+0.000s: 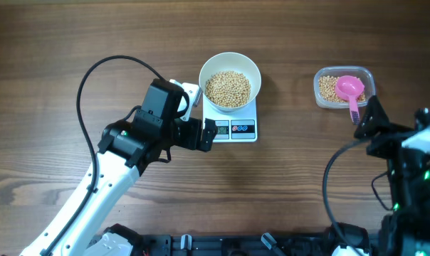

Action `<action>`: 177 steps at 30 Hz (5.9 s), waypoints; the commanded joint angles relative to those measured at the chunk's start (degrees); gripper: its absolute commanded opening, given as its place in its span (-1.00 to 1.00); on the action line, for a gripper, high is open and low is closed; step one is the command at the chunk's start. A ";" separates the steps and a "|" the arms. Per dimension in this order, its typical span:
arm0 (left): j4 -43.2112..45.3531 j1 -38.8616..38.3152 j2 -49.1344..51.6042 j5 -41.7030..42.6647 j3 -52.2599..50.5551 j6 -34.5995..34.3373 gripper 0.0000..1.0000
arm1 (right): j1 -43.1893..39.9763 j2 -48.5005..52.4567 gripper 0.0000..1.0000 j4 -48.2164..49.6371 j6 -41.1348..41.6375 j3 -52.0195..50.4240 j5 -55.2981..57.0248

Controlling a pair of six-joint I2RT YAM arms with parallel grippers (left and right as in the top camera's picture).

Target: Scoop item into bowl and weigh 150g on scale

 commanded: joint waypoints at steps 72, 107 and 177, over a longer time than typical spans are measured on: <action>0.15 -0.17 -0.52 0.31 0.07 0.90 1.00 | 3.37 -29.24 0.99 28.28 0.42 -47.06 -3.26; 0.15 -0.17 -0.52 0.31 0.07 0.90 1.00 | 3.37 -29.24 0.99 28.26 0.42 -47.04 -3.04; 0.15 -0.17 -0.52 0.31 0.07 0.90 1.00 | 3.37 -29.22 0.99 28.28 0.44 -47.04 -3.04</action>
